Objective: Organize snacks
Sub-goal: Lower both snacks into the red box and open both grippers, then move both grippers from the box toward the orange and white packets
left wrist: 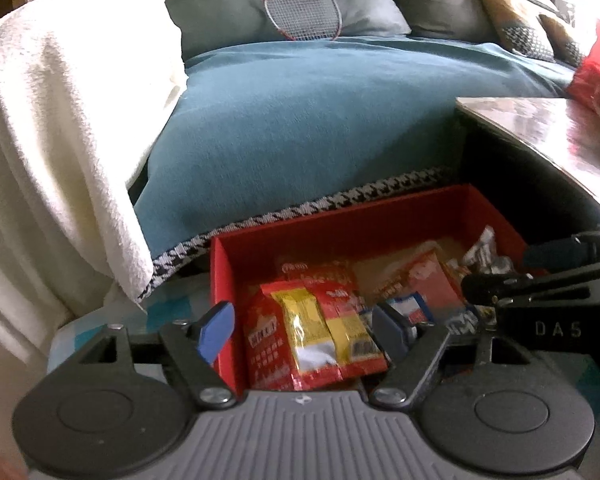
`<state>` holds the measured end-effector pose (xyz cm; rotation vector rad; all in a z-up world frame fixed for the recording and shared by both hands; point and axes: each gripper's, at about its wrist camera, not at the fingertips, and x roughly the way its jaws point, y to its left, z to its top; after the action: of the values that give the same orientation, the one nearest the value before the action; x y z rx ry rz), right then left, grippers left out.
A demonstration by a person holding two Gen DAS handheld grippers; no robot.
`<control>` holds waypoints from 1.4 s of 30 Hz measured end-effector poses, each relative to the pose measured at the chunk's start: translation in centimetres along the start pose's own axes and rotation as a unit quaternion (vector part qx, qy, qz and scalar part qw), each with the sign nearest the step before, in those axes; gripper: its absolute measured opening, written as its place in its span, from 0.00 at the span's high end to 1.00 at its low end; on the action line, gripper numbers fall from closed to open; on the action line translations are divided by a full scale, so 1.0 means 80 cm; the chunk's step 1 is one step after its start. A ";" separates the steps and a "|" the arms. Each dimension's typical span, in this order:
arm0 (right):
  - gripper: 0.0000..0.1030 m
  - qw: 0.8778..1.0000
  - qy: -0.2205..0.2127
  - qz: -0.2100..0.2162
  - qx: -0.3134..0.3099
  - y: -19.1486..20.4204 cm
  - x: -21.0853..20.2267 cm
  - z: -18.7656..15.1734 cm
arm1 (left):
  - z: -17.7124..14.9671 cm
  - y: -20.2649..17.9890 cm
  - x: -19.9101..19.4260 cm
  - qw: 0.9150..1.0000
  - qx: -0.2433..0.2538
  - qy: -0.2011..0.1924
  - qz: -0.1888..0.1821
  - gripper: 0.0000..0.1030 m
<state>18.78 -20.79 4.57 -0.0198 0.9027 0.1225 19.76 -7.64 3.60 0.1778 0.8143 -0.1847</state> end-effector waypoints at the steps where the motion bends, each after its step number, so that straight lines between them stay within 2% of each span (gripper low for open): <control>1: 0.33 1.000 0.002 -0.001 -0.002 0.001 -0.004 -0.002 | -0.002 -0.002 -0.003 1.000 0.003 0.000 -0.001 0.31; 10: 0.28 1.000 0.023 -0.014 -0.009 0.001 -0.040 -0.044 | -0.029 -0.014 -0.036 0.999 0.029 0.011 -0.028 0.31; 18: 0.28 0.999 0.033 -0.015 -0.003 -0.002 -0.066 -0.078 | -0.054 -0.029 -0.059 0.997 0.048 0.023 -0.047 0.31; 26: 0.28 0.998 0.061 -0.021 -0.004 -0.003 -0.076 -0.114 | -0.080 -0.046 -0.068 0.994 0.083 0.045 -0.057 0.31; 32: 0.28 0.996 0.086 -0.021 -0.009 -0.006 -0.078 -0.136 | -0.097 -0.057 -0.065 0.989 0.096 0.077 -0.079 0.31; 42: 0.25 0.990 0.131 -0.017 -0.038 -0.002 -0.070 -0.170 | -0.127 -0.076 -0.056 0.979 0.128 0.135 -0.088 0.31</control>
<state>4.76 -22.41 0.55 -0.1239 1.1602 0.1250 8.23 -10.81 -0.46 0.3797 1.0775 -0.4406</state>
